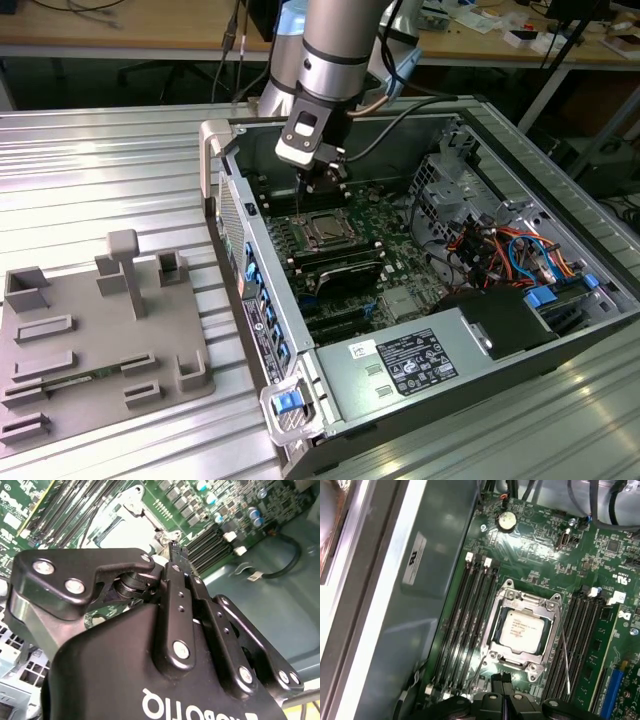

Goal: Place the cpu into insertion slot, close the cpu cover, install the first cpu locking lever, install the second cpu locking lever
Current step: 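Install the first cpu locking lever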

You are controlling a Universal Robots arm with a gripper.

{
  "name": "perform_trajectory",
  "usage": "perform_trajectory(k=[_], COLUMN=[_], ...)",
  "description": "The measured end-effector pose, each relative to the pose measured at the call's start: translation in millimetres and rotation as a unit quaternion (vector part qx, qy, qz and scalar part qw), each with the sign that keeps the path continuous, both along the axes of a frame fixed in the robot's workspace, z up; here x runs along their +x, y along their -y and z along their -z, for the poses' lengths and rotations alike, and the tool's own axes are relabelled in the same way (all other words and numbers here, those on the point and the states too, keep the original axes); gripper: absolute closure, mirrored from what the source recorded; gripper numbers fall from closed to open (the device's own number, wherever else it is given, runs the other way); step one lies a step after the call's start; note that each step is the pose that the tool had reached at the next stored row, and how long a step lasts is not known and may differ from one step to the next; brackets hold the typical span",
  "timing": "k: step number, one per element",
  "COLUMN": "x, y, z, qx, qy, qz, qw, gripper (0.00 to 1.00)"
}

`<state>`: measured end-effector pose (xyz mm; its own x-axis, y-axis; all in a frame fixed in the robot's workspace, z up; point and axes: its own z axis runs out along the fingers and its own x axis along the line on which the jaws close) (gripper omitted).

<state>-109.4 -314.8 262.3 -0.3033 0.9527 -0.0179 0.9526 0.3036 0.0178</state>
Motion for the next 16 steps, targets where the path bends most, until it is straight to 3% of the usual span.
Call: perform_trajectory(k=[5, 10, 16], x=[-2.8, -4.0, -14.9], y=[0.0, 0.0, 0.0], z=[2.3, 4.0, 6.0], qx=[0.0013, 0.0016, 0.0021], qy=[0.0000, 0.0000, -0.0001], qz=[-0.026, -0.063, -0.079], qw=[0.99966, 0.99804, 0.99690], gripper=[0.89, 0.89, 0.89])
